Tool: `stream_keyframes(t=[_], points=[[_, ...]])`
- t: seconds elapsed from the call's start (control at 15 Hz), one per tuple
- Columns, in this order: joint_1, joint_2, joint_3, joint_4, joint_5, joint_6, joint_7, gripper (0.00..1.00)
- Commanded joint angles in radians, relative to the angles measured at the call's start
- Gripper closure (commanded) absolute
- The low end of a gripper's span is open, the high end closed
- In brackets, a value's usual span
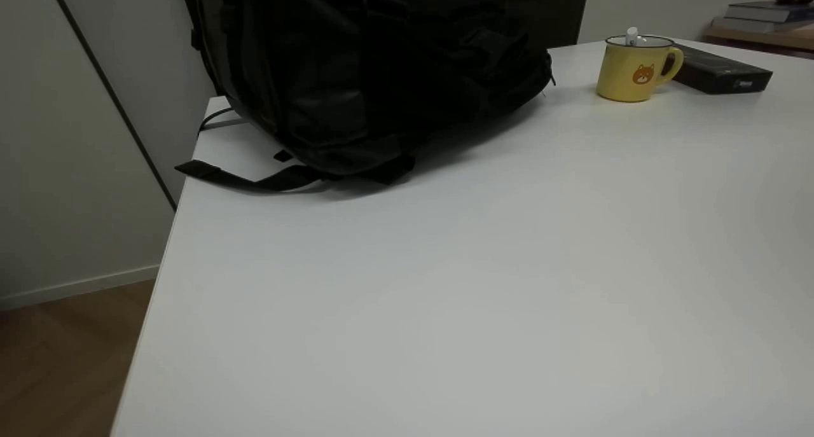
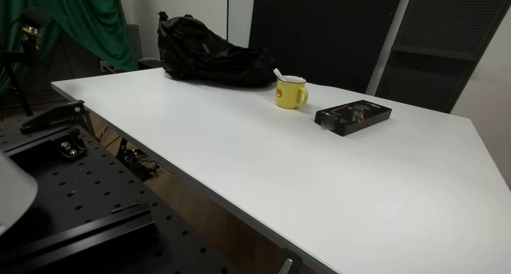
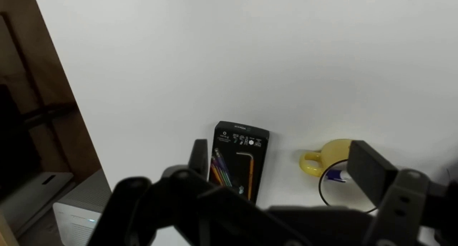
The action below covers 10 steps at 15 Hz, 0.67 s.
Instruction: Remove the marker from the mug
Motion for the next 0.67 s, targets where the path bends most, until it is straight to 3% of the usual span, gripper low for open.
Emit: stream_keyframes(t=[0.0, 0.6], points=[[0.031, 0.024, 0.019, -0.047, -0.081, 0.090, 0.052, 0.00], [0.120, 0.196, 0.031, -0.070, -0.252, 0.323, 0.082, 0.00]])
